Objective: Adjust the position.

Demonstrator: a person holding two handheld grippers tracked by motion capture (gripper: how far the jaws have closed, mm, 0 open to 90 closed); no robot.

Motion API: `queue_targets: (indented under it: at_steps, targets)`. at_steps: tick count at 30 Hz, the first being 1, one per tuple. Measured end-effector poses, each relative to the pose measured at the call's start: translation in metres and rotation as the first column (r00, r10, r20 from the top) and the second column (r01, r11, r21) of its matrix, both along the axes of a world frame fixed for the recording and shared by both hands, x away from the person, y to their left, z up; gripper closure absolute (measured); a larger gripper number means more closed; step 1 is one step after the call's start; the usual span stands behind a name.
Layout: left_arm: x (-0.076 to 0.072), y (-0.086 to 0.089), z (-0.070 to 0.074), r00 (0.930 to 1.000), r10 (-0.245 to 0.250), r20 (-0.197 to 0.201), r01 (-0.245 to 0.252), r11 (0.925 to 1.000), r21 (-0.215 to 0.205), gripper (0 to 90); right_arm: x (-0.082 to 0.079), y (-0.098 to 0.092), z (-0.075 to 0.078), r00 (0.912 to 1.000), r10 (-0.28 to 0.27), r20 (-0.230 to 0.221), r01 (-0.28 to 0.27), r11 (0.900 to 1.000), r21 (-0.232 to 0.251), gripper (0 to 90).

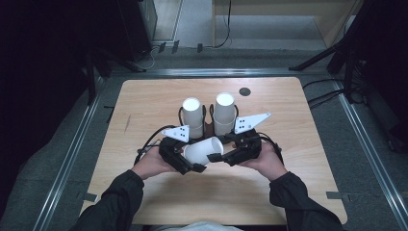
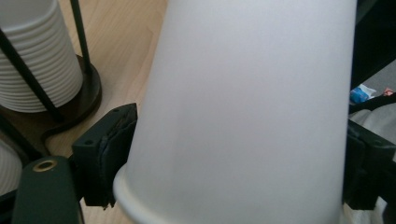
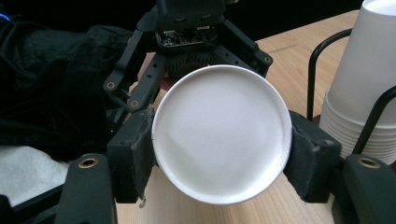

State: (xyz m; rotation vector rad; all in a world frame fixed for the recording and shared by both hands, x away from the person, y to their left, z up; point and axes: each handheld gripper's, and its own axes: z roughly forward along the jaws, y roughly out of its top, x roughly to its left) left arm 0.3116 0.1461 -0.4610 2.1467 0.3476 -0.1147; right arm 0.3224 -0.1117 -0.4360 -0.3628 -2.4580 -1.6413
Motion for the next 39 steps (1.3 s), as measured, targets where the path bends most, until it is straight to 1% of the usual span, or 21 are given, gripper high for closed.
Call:
queue_targets:
  at_steps: [2,4,7,12,14,15,16,18,19,21,22,23,25,26,28,29,31,32,34,36,39]
  targets:
    - [-0.001,0.003,0.001,1.0000,0.004,0.009,-0.003,0.9999,-0.014,16.8,0.001,-0.001,0.000,1.0000,0.000,-0.001,0.000,1.000,0.005,33.1]
    - [-0.001,0.004,0.001,0.9999,0.002,0.017,-0.002,0.9999,-0.014,18.2,0.001,0.000,0.000,1.0000,0.001,0.000,-0.001,1.000,0.006,33.3]
    - [-0.001,0.005,0.001,0.9997,0.001,0.026,-0.001,1.0000,-0.008,19.9,0.001,0.001,0.000,1.0000,0.001,-0.002,-0.001,1.000,0.003,33.5]
    - [-0.002,0.004,0.002,0.9996,-0.006,0.029,0.006,1.0000,0.007,21.6,0.001,0.001,-0.001,1.0000,0.004,-0.006,-0.004,1.000,-0.005,33.2]
    - [-0.002,0.005,0.004,0.9995,-0.013,0.029,0.013,0.9999,0.010,21.8,0.000,0.002,0.000,1.0000,0.003,0.007,-0.003,1.000,-0.010,23.2]
    - [-0.002,0.005,0.006,0.9993,-0.009,0.037,0.009,0.9998,0.017,21.8,0.000,0.003,-0.001,0.9999,-0.008,0.012,0.008,0.999,-0.031,21.3]
    - [-0.002,0.006,0.006,0.9994,-0.012,0.031,0.011,0.9998,0.019,21.8,0.000,0.003,-0.001,0.9996,-0.015,0.025,0.017,0.999,-0.048,21.0]
    - [-0.003,0.008,0.008,0.9991,-0.007,0.043,0.005,0.9994,0.034,21.8,-0.002,0.004,-0.003,0.9996,-0.006,0.027,0.008,0.997,-0.077,20.5]
    - [-0.003,0.008,0.009,0.9992,-0.006,0.040,0.005,0.9991,0.041,21.7,-0.002,0.004,-0.005,0.9995,-0.004,0.032,0.007,0.996,-0.087,20.5]
    - [-0.002,0.008,0.011,0.9973,0.003,0.074,-0.008,0.9974,0.072,21.7,-0.003,0.003,-0.008,0.9996,-0.003,0.030,0.006,0.994,-0.111,20.6]
    - [-0.001,0.007,0.012,0.9978,0.002,0.066,-0.006,0.9973,0.073,21.7,-0.003,0.003,-0.009,0.9994,-0.009,0.034,0.013,0.993,-0.120,20.6]
    - [0.000,0.008,0.012,0.9976,0.002,0.070,-0.007,0.9969,0.078,21.7,-0.003,0.003,-0.011,0.9993,-0.011,0.035,0.015,0.991,-0.133,20.5]
    - [0.003,0.007,0.014,0.9979,-0.004,0.064,-0.002,0.9963,0.085,21.7,-0.005,0.002,-0.013,0.9990,-0.016,0.043,0.022,0.988,-0.153,20.6]
    - [0.004,0.007,0.015,0.9977,-0.004,0.067,-0.002,0.9957,0.093,21.7,-0.005,0.001,-0.014,0.9986,-0.019,0.048,0.027,0.985,-0.173,20.6]
    - [0.008,0.007,0.016,0.9984,-0.018,0.053,0.012,0.9941,0.108,21.6,-0.006,0.000,-0.017,0.9977,-0.028,0.062,0.040,0.978,-0.203,20.6]
    - [0.009,0.007,0.016,0.9982,-0.025,0.054,0.019,0.9927,0.119,21.6,-0.006,0.000,-0.018,0.9973,-0.032,0.067,0.045,0.976,-0.213,20.6]
    - [0.012,0.006,0.016,0.9987,-0.033,0.039,0.028,0.9910,0.131,21.7,-0.007,-0.001,-0.020,0.9976,-0.037,0.059,0.049,0.975,-0.215,20.8]
    - [0.012,0.005,0.015,0.9988,-0.036,0.033,0.032,0.9900,0.138,21.7,-0.007,-0.002,-0.021,0.9973,-0.039,0.063,0.052,0.974,-0.219,20.8]
    - [0.013,0.003,0.015,0.9982,-0.048,0.034,0.042,0.9856,0.164,21.7,-0.008,-0.003,-0.021,0.9974,-0.045,0.055,0.056,0.973,-0.224,21.0]
    - [0.014,0.000,0.014,0.9974,-0.065,0.030,0.059,0.9820,0.180,21.7,-0.009,-0.004,-0.022,0.9972,-0.044,0.060,0.057,0.973,-0.225,21.0]
    - [0.016,-0.005,0.013,0.9959,-0.082,0.036,0.074,0.9770,0.200,21.6,-0.011,-0.005,-0.024,0.9971,-0.050,0.057,0.062,0.968,-0.241,21.1]
